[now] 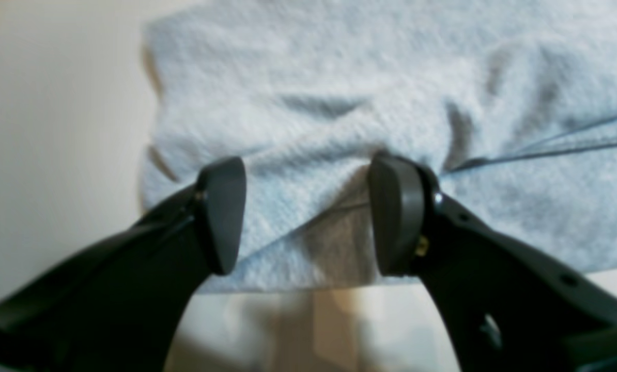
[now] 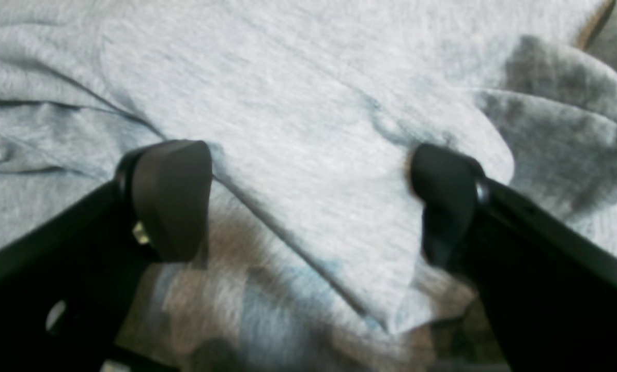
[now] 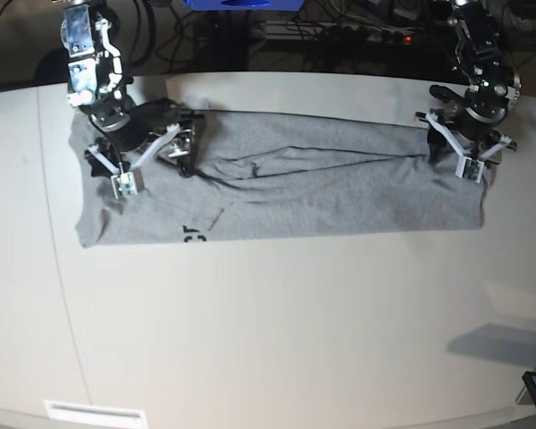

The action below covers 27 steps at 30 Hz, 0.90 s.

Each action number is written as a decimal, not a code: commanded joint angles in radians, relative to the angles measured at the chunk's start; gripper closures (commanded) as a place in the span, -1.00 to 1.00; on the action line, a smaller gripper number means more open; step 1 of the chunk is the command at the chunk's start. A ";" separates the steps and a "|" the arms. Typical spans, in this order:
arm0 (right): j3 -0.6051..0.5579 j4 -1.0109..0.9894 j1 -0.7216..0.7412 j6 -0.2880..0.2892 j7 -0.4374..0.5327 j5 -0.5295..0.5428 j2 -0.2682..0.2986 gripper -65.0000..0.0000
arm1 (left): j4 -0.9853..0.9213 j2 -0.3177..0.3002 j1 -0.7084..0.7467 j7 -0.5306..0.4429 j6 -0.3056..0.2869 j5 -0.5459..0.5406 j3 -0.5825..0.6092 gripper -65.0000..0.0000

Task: Fold the T-shirt properly
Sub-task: 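Lower the shirt with both grippers and release the left gripper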

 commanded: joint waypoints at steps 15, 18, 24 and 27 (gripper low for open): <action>0.116 -0.061 -0.012 -0.010 -0.091 0.000 0.008 -0.80 | 0.033 -0.010 0.007 -0.014 0.007 -0.008 0.004 -0.14; 0.127 -0.061 -0.015 -0.008 -0.091 0.000 0.008 -0.80 | 0.090 -0.005 0.021 -0.014 0.007 -0.010 0.004 -0.14; 0.126 -0.061 -0.023 -0.008 -0.091 -0.002 0.009 -0.81 | 0.211 0.007 0.020 0.082 0.007 -0.001 -0.005 -0.14; 0.126 -0.061 -0.025 -0.008 -0.091 -0.002 0.017 -0.81 | 0.222 0.004 0.017 0.088 0.007 -0.001 -0.007 -0.14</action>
